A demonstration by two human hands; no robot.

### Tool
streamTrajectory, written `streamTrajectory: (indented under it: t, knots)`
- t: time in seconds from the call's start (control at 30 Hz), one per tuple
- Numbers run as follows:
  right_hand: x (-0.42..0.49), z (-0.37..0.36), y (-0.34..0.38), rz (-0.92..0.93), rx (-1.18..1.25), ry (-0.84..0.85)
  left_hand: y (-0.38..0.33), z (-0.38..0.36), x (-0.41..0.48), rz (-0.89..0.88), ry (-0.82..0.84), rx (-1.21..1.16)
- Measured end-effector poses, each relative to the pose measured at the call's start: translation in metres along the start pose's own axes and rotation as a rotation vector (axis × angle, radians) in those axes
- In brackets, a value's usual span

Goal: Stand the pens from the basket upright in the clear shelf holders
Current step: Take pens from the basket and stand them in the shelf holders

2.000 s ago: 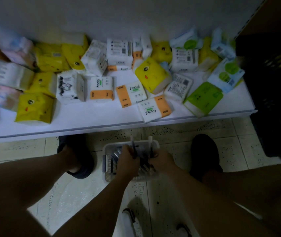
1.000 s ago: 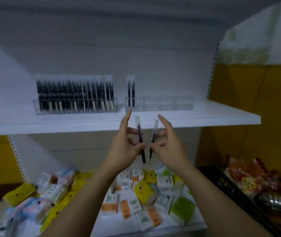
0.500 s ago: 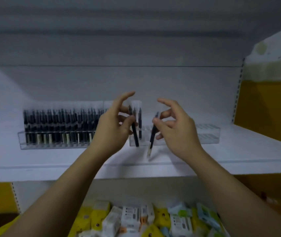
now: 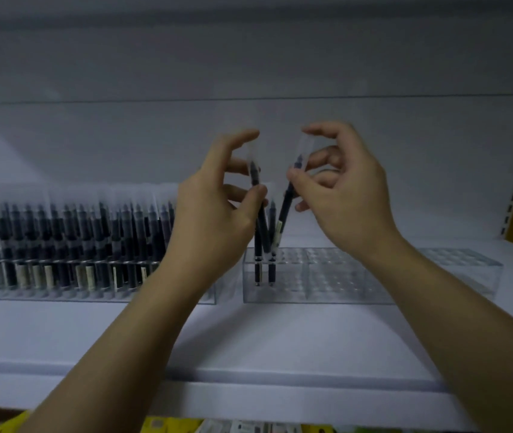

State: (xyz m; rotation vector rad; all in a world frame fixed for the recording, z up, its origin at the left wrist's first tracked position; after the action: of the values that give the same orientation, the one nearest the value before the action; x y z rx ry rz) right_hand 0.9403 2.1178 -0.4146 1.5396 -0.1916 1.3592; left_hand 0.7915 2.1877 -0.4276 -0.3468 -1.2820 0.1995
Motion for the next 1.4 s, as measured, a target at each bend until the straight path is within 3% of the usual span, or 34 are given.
streamTrajectory:
  t: [0.17, 0.47, 0.7, 0.87, 1.23, 1.4]
  knots:
    - [0.001, -0.009, -0.007, 0.007, 0.084, 0.063, 0.004, 0.004, 0.001, -0.014, -0.019, 0.039]
    - [-0.003, -0.013, -0.014, -0.034, 0.074, 0.134, 0.016, -0.014, -0.011, 0.039, 0.115, 0.204]
    - [-0.020, -0.034, -0.024, -0.014, -0.101, 0.249, 0.017, -0.018, -0.022, 0.064, 0.092, 0.200]
    - [-0.029, -0.034, -0.028, -0.011, -0.170, 0.223, 0.022, -0.027, -0.037, 0.115, 0.179, 0.229]
    - [-0.040, -0.035, -0.020, -0.023, -0.311, 0.266, 0.015, -0.025, -0.045, 0.090, 0.150, 0.215]
    - [-0.052, -0.025, -0.014, -0.062, -0.403, 0.249, 0.005, -0.012, -0.062, 0.082, 0.140, 0.316]
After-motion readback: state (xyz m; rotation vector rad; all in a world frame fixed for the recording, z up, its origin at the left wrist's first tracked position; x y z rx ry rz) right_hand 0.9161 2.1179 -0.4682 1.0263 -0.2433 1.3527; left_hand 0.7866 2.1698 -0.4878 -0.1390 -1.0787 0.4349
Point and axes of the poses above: each hand's wrist, its own x-axis towards the middle knuckle, its own z-axis out of the back of the hand, y = z × x, the point moved 8 cm from there along x, towards the middle knuckle, and after that the axes turned 6 degrees about -z, right-handed, at the moved point
